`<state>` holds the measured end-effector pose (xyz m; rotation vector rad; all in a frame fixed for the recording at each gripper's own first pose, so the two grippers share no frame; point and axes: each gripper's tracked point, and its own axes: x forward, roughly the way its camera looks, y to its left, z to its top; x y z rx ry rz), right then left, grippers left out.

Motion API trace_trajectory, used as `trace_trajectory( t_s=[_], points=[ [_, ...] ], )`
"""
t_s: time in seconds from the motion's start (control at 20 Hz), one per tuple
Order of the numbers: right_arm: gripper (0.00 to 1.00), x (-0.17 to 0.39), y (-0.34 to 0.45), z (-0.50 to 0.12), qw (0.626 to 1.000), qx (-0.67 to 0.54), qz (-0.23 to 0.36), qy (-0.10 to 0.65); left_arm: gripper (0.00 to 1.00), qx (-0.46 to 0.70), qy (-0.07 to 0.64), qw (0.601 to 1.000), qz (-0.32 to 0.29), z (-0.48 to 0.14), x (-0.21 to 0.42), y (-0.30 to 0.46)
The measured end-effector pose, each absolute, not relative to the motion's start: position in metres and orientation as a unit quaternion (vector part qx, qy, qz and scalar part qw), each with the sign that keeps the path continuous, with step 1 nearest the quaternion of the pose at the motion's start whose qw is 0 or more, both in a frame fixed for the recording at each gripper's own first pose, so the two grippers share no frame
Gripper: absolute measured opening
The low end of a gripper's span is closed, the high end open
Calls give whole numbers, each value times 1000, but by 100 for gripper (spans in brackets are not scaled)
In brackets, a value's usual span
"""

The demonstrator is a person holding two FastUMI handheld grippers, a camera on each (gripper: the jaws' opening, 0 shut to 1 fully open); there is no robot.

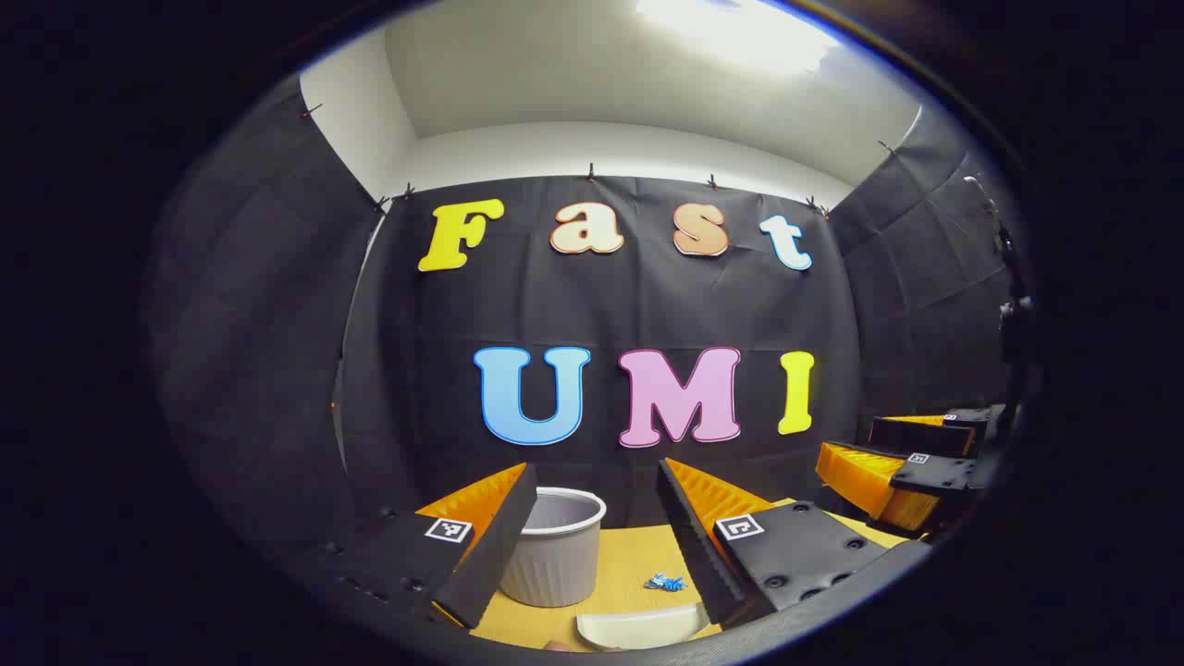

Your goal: Pick up the small broom and dustpan from the desktop, sweep the trash into the dustpan with the broom, and then empty the trash into the garbage bin.

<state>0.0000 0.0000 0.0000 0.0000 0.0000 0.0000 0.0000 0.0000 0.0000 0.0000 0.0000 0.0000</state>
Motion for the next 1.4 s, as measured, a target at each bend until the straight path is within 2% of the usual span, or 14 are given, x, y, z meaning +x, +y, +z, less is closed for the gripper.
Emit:
trace_trajectory(
  t_s=[0.05,0.4,0.65,1.15,1.25,1.4],
  points=[
    [97,0,0,0,1000,0,0,0,78,-2,2,1000,-1,-1,0,-1],
    [97,4,-7,9,1000,-3,7,-1,78,-40,33,999,-5,-6,-2,-6],
    [96,16,-17,-1,999,6,36,20,78,-69,51,995,45,-24,-7,1],
    [96,38,-50,-31,992,12,124,34,78,-132,110,982,78,-41,9,-41],
    [96,38,-64,-46,991,4,118,58,78,-112,111,983,90,-38,10,-42],
    [97,39,-75,-34,995,31,83,47,78,-68,101,990,69,-31,20,-46]
  ],
)
